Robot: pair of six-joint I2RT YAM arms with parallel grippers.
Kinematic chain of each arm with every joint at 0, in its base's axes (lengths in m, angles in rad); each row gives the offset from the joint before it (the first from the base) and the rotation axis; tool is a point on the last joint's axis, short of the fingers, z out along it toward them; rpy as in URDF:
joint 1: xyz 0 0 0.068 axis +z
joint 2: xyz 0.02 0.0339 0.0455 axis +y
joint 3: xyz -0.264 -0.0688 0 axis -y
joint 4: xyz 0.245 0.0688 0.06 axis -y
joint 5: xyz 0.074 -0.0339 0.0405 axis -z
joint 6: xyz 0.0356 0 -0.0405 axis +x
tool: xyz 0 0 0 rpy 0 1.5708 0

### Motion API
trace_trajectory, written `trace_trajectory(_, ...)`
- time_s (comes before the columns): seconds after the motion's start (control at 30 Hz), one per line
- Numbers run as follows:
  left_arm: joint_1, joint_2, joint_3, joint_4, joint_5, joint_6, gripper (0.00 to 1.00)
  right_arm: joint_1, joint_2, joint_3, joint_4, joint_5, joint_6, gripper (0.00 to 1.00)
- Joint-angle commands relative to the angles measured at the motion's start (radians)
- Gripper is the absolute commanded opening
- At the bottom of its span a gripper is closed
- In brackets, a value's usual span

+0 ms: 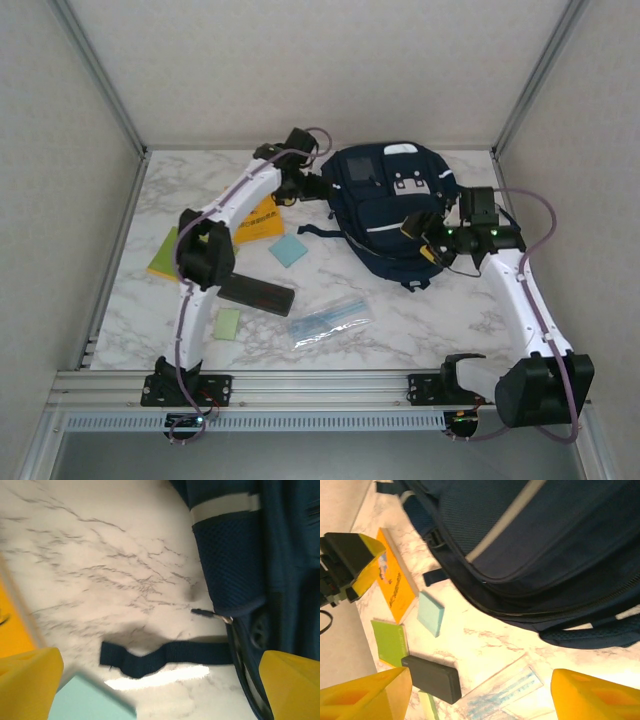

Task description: Pack the student bag

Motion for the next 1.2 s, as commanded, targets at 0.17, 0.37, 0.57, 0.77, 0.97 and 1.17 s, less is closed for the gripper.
trace_trajectory(0.17, 0.097, -0.333, -0.391, 0.187, -0.067, -0.014, 1.00, 0.179, 0.222, 0.195, 0.039, 0.020, -0.107, 0.75)
trace_trajectory(0.37, 0.223, -0.494, -0.630, 0.267, -0.044, -0.029, 1.00, 0.337, 0.492, 0.389, 0.162, 0.049, -0.148, 0.75)
trace_trajectory(0.57, 0.349, -0.553, -0.787, 0.377, 0.020, -0.050, 1.00, 0.468, 0.773, 0.606, 0.245, 0.118, -0.186, 0.73)
trace_trajectory(0.77, 0.428, -0.475, -0.821, 0.515, 0.061, -0.072, 0.99, 0.540, 1.021, 0.803, 0.313, 0.169, -0.177, 0.66)
trace_trajectory(0.97, 0.443, -0.319, -0.750, 0.553, 0.106, -0.095, 0.87, 0.575, 1.223, 0.979, 0.309, 0.205, -0.171, 0.54)
trace_trajectory(1.17, 0.424, -0.230, -0.736, 0.562, 0.157, -0.112, 0.71, 0.597, 1.338, 1.105, 0.281, 0.213, -0.160, 0.50)
